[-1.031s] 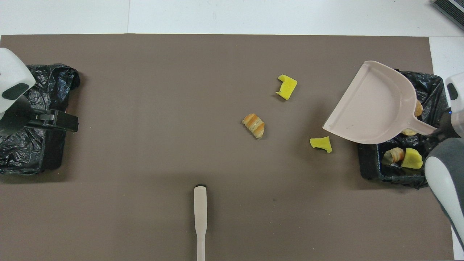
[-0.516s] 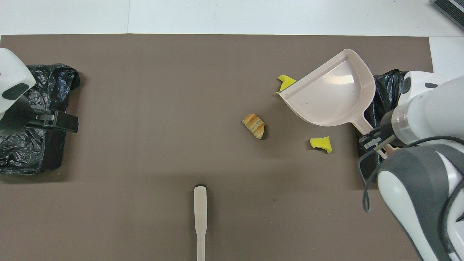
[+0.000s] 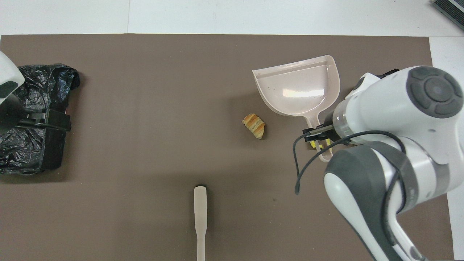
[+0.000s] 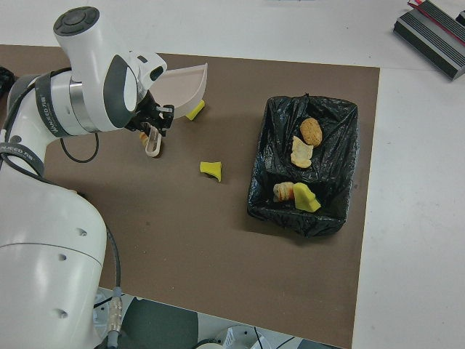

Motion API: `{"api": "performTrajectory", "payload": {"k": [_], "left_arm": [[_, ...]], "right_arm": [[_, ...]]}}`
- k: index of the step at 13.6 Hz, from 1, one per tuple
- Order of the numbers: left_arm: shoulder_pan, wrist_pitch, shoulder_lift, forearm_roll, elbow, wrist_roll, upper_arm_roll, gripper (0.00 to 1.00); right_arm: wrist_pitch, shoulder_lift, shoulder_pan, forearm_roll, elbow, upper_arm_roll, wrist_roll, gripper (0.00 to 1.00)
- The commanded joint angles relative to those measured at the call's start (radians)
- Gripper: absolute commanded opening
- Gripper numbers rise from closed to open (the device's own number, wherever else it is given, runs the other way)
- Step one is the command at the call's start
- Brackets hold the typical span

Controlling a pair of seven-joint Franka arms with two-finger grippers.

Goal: Sweep and dump trash in bin
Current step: 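Lift the emptied dustpan with the right gripper away from the bin, then lower the dustpan with the right gripper onto the table center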

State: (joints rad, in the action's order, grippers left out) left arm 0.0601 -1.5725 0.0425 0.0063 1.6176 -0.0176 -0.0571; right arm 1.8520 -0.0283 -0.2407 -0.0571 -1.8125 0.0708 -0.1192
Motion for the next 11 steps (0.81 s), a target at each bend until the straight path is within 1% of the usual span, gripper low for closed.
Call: {"api": "performTrajectory", "payload": {"k": [1, 3, 5, 7, 8, 9, 11], "left_arm": [[-0.008, 0.005, 0.008, 0.003, 0.001, -0.008, -0.009, 1.0], [-0.008, 0.003, 0.008, 0.003, 0.001, -0.007, -0.009, 1.0], [-0.006, 0.003, 0.008, 0.003, 0.002, -0.005, -0.009, 1.0], [-0.006, 0.008, 0.01, 0.001, 0.007, 0.001, -0.009, 1.0], [-0.006, 0.003, 0.017, 0.0, 0.024, -0.004, -0.009, 1.0], [-0.006, 0.002, 0.023, 0.0, 0.033, -0.007, -0.009, 1.0], [-0.006, -0.001, 0.022, -0.003, 0.033, -0.004, -0.009, 1.0]], "right_arm": [[0.05, -0.057, -0.046, -0.023, 0.048, -0.005, -0.114, 0.0], [0.056, -0.109, -0.101, -0.021, 0.085, -0.005, -0.219, 0.0], [0.067, -0.171, -0.166, -0.017, 0.149, -0.005, -0.35, 0.0], [0.072, -0.237, -0.215, -0.012, 0.208, -0.005, -0.445, 0.0], [0.093, -0.277, -0.241, -0.012, 0.249, -0.005, -0.488, 0.0], [0.104, -0.312, -0.258, -0.01, 0.283, -0.005, -0.513, 0.0], [0.104, -0.401, -0.278, -0.012, 0.384, -0.003, -0.522, 0.0]]}}
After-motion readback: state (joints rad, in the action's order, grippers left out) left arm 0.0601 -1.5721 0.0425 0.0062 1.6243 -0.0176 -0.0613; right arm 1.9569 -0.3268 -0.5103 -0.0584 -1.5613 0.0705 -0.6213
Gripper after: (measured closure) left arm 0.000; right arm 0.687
